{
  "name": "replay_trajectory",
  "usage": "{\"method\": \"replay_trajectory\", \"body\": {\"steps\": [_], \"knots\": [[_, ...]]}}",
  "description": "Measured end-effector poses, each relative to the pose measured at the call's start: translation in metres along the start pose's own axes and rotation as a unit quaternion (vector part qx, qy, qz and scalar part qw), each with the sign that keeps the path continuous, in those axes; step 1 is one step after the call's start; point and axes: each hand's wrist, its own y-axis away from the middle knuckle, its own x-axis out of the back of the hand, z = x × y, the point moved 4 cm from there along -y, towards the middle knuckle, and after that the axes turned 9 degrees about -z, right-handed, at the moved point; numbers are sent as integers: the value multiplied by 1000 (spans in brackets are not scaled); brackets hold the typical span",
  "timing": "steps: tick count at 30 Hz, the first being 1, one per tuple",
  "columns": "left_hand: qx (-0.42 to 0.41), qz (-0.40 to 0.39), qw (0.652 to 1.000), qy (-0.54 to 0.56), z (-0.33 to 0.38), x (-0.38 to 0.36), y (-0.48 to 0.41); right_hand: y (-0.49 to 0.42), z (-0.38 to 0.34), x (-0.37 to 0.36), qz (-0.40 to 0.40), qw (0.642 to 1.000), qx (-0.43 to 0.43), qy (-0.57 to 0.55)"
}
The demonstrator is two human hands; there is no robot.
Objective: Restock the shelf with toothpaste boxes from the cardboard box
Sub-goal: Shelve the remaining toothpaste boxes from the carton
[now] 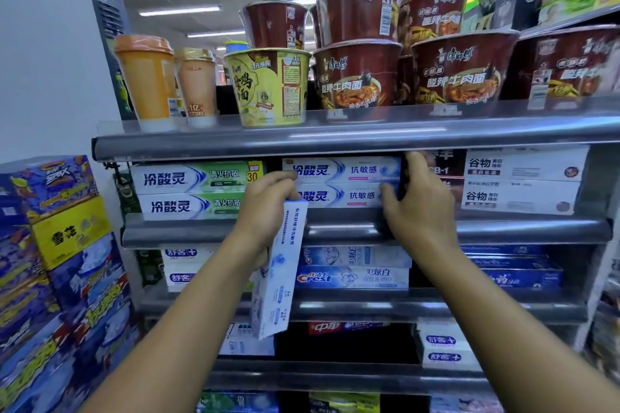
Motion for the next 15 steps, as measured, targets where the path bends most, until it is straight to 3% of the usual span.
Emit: {"method": "replay_trajectory", "body": {"steps": [4,7,9,10,13,15], "knots": [[-23,58,995,84,0,3,14,51,-17,14,57,984,110,-126],[14,68,978,196,0,-3,17,87,-25,10,-103,952,168,-232],[34,60,961,266,1,-8,17,108,-25,-1,-228,934,197,-191],[44,55,952,296,2,-10,15,115,-22,-5,-253,931,207,-162],[70,47,932,353,1,-17,13,113,-12,-1,-158,948,213,-175],[77,36,937,338,-2,-22,13,108,1,9,-96,948,149,-263]]}}
